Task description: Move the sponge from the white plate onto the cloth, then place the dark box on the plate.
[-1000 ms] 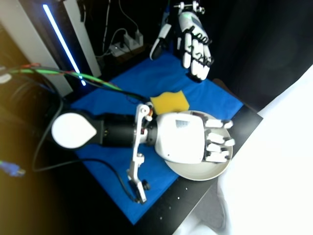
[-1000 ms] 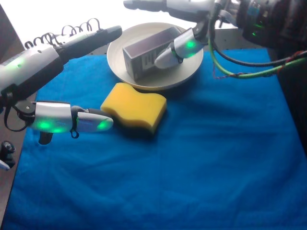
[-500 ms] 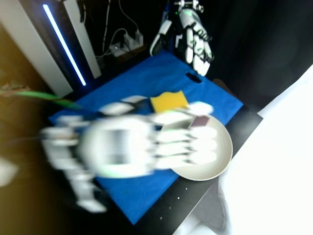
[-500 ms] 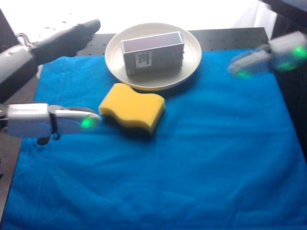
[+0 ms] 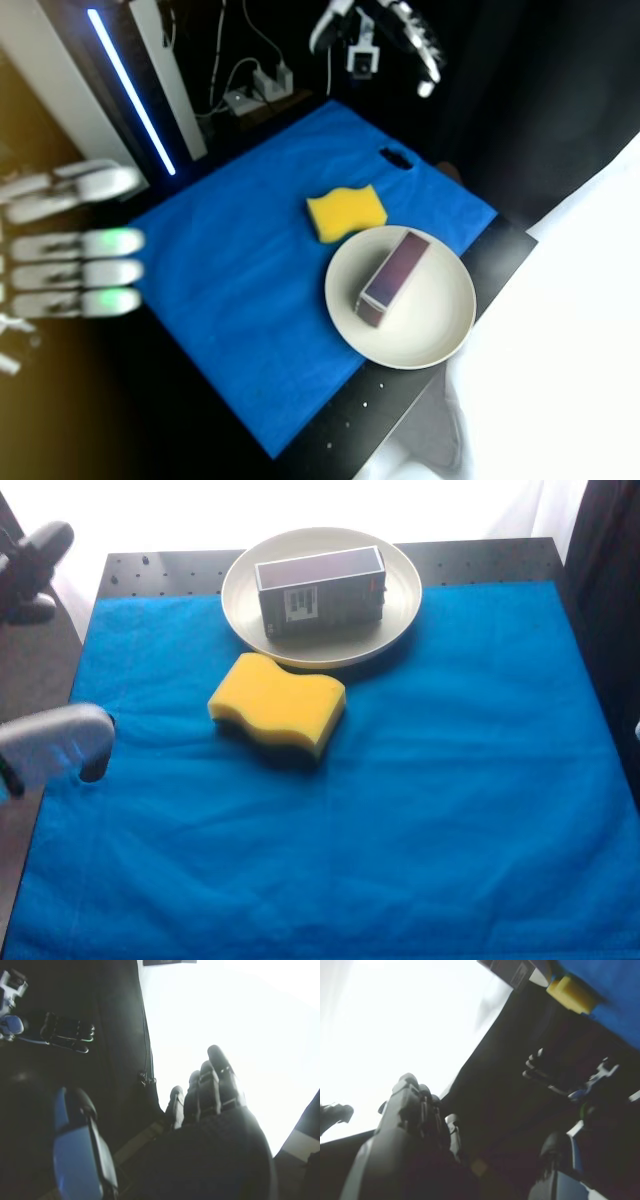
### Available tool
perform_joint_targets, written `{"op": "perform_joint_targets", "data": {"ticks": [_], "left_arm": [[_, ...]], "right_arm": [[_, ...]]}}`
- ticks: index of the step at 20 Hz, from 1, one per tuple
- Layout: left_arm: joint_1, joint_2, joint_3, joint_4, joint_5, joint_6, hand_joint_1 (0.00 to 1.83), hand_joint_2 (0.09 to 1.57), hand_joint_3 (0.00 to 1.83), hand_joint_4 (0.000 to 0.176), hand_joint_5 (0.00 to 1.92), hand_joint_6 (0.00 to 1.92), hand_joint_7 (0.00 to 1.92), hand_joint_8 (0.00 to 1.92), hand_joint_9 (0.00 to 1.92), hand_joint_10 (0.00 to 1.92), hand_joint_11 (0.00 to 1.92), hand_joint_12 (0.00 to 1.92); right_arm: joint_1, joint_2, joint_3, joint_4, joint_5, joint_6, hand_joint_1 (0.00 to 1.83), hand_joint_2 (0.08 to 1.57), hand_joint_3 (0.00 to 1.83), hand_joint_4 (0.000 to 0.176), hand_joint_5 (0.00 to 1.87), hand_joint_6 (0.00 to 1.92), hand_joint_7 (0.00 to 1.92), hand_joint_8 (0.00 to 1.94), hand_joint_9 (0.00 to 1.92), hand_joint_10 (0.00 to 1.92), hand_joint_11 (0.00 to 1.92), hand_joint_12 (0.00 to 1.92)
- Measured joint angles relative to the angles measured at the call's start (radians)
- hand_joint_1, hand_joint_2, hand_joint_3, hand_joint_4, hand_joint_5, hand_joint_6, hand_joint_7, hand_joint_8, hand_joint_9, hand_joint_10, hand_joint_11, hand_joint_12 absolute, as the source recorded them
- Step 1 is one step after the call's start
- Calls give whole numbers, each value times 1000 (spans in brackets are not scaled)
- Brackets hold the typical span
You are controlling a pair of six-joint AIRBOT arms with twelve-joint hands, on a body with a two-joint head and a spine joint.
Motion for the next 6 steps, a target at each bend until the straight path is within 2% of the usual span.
{"op": "perform_joint_targets", "data": {"ticks": [1,2,4,6], "left_arm": [[5,-16,0,-8,-11,-5,292,1052,2,134,0,0,9,1,73,4,0,859],[6,-22,0,-13,-9,-8,292,1052,2,134,0,0,9,1,73,4,0,859],[6,-33,0,-21,4,-13,242,1070,8,122,0,0,0,0,76,3,0,866],[13,-34,0,-20,1,-19,235,1053,0,116,0,0,26,4,102,7,0,965]], "right_arm": [[-54,-19,-21,16,-8,0,598,840,7,176,2,1,49,12,0,0,0,0],[-67,-24,-28,22,-20,-1,598,840,7,176,2,1,49,12,0,0,0,0],[-89,-28,-39,31,-38,0,658,850,9,176,13,5,63,14,0,0,0,0],[-89,-26,-37,55,-18,0,658,846,5,176,7,1,74,14,9,3,0,0]]}}
